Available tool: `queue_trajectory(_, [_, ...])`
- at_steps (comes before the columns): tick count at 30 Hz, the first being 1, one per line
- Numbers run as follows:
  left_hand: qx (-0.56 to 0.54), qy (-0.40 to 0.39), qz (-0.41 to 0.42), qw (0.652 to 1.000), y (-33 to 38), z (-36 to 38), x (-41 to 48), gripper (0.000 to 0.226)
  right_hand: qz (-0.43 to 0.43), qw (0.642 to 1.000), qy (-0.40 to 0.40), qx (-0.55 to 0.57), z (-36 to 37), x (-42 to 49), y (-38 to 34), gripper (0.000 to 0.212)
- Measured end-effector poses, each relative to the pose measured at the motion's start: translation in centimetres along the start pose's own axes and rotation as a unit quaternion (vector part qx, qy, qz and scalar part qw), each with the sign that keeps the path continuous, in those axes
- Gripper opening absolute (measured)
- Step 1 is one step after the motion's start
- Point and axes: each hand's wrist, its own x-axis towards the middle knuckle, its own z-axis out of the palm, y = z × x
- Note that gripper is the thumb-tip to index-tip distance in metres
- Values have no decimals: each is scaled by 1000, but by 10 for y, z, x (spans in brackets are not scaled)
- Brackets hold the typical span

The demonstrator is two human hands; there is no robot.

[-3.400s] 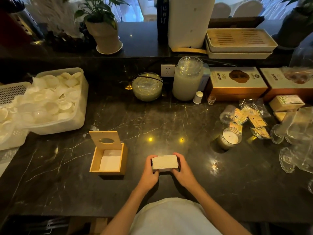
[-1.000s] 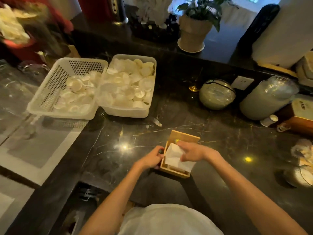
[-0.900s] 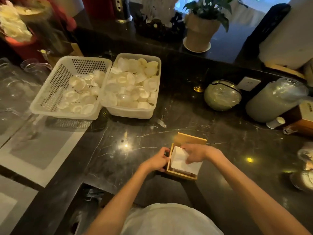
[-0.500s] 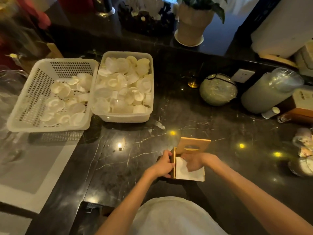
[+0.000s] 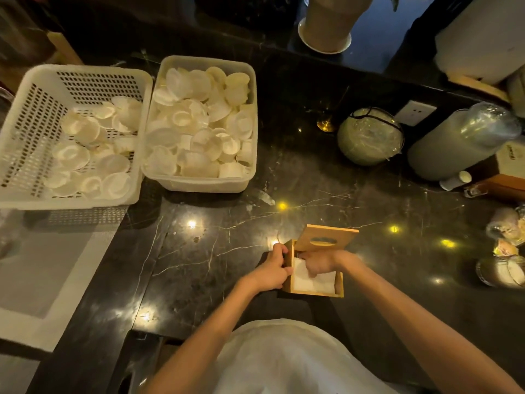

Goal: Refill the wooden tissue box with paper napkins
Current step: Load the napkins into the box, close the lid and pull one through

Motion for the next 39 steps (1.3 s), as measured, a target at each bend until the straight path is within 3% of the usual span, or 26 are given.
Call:
queue_trajectory(9, [16,6,5,1000,-3,2,-1,44,11,998,5,68,2,-1,-8,47])
queue_trajectory(18, [32,7,0,999,6,1,-7,49,11,998,46,48,13,-22,6,76])
queue_trajectory(30, [33,19,2,999,10,4,-11,46,23,993,94,68,23,-27,-5,66])
queue_trajectory(39, [34,29,15,999,18,5,-21,47,-21,983,153,95,29,-32,1,63])
